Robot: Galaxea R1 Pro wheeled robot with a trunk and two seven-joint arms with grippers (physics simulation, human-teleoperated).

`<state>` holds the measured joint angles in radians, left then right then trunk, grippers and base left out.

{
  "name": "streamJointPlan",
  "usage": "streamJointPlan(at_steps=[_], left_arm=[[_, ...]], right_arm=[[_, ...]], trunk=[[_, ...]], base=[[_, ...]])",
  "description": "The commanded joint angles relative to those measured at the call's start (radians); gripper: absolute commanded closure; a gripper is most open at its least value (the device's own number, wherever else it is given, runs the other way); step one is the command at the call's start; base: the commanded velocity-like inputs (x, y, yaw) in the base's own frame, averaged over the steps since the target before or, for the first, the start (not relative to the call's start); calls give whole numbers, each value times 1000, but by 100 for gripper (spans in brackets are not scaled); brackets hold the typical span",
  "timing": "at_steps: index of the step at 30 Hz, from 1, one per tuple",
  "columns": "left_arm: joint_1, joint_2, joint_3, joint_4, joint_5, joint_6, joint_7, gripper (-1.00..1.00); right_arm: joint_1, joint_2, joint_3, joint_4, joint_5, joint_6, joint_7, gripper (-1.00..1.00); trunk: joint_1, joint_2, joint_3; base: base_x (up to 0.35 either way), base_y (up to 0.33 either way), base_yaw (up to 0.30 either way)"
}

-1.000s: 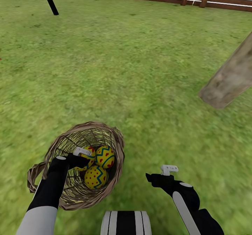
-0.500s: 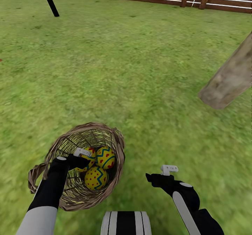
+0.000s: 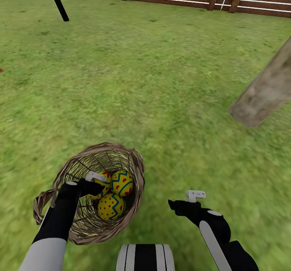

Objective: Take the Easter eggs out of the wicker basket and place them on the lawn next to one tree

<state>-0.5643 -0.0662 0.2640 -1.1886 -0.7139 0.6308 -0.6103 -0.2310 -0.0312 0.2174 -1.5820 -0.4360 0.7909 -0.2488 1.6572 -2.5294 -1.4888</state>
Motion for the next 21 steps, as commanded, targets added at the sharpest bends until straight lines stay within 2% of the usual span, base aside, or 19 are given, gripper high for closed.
streamJointPlan(at_steps=[1, 21], left_arm=[[0, -2, 3, 28, -7, 5, -11, 100], [4, -3, 3, 26, -8, 13, -14, 100]], right_arm=[[-1, -1, 2, -1, -10, 2, -10, -100], [-1, -1, 2, -1, -10, 2, -10, -100]], trunk=[[0, 0, -1], [-1, 0, 11]], base=[[0, 0, 0], [0, 0, 0]])
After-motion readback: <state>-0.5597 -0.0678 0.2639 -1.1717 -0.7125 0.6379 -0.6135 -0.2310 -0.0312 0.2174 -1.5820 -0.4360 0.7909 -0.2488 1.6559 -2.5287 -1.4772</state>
